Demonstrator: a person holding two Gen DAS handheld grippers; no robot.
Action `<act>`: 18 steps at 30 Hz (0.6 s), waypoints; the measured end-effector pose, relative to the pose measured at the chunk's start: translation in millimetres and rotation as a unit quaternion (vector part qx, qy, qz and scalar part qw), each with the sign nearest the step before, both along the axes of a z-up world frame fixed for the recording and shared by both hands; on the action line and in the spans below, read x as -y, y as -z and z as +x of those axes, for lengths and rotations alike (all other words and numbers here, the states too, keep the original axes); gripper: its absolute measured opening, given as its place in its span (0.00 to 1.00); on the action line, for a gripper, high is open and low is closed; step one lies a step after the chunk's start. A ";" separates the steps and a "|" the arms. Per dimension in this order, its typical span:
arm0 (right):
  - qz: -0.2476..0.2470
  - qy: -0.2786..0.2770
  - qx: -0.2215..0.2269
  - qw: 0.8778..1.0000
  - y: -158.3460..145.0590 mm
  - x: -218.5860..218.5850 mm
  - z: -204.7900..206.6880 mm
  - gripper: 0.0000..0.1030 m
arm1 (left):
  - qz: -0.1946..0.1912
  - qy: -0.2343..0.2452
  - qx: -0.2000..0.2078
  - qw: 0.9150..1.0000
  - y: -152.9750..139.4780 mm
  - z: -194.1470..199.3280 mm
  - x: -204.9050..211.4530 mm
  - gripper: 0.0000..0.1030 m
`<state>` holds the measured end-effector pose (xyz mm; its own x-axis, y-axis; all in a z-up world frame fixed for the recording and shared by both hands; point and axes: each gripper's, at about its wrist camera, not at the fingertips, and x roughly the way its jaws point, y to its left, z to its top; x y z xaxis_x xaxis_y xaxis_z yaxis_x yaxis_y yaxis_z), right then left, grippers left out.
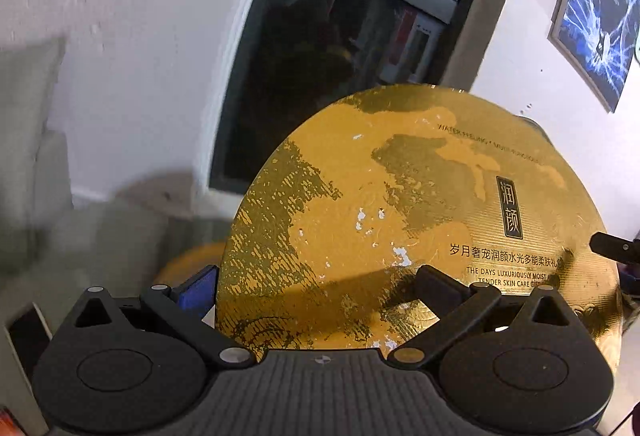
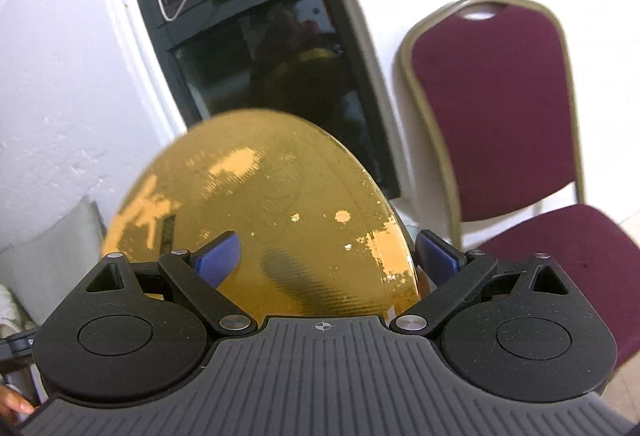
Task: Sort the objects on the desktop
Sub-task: 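Lift the gold lid and swing it over the box with the right tool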
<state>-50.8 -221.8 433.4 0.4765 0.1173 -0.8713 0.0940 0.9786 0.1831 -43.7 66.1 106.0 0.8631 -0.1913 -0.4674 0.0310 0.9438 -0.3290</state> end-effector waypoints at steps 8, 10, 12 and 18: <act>-0.059 0.007 -0.013 0.998 -30.7 15.1 -21.7 0.95 | -0.076 0.025 -0.051 0.995 39.1 18.6 28.0 0.99; -0.083 0.011 -0.019 0.996 -35.6 18.8 -23.7 0.95 | -0.094 0.037 -0.066 0.993 49.4 23.5 38.4 0.99; -0.106 0.017 -0.026 0.994 -40.8 23.1 -26.6 0.95 | -0.104 0.051 -0.077 0.990 57.1 26.8 51.9 0.99; -0.142 0.061 -0.038 0.987 -59.1 45.9 -43.5 0.95 | -0.108 0.094 -0.085 0.986 66.8 28.7 89.4 0.99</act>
